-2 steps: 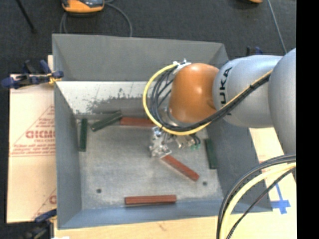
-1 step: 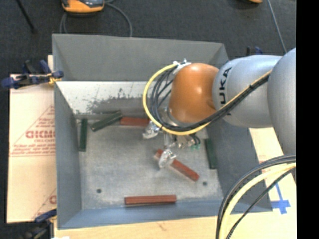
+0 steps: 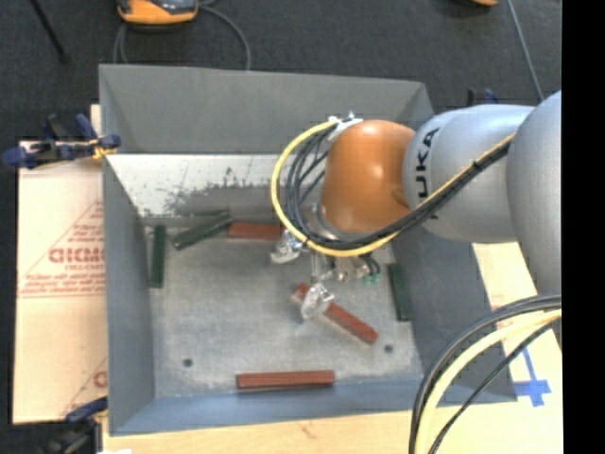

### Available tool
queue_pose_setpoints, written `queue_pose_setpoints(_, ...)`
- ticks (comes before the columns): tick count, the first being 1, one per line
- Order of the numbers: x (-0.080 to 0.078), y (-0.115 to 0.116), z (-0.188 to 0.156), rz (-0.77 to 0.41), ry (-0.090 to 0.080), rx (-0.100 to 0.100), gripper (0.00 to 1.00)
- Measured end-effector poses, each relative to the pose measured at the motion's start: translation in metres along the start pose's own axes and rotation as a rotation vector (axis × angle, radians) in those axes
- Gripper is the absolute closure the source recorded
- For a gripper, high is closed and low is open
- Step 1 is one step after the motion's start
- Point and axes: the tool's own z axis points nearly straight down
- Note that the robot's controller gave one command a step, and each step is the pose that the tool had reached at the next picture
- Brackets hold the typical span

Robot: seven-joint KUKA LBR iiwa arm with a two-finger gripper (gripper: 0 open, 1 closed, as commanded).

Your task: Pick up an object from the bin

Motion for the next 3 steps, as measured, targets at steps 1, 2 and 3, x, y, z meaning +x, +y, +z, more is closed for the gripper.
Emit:
queue_pose_setpoints(1,0.07,-0.0709,0.0074,0.128,-0.012,-0.005,1.0)
queue_pose_setpoints(2,0.07,-0.071,0.0074,0.129,-0.012,-0.005,1.0)
queue_pose_setpoints(3,0.0714,-0.0719,0.0073,0.146,-0.015,-0.006,1.0)
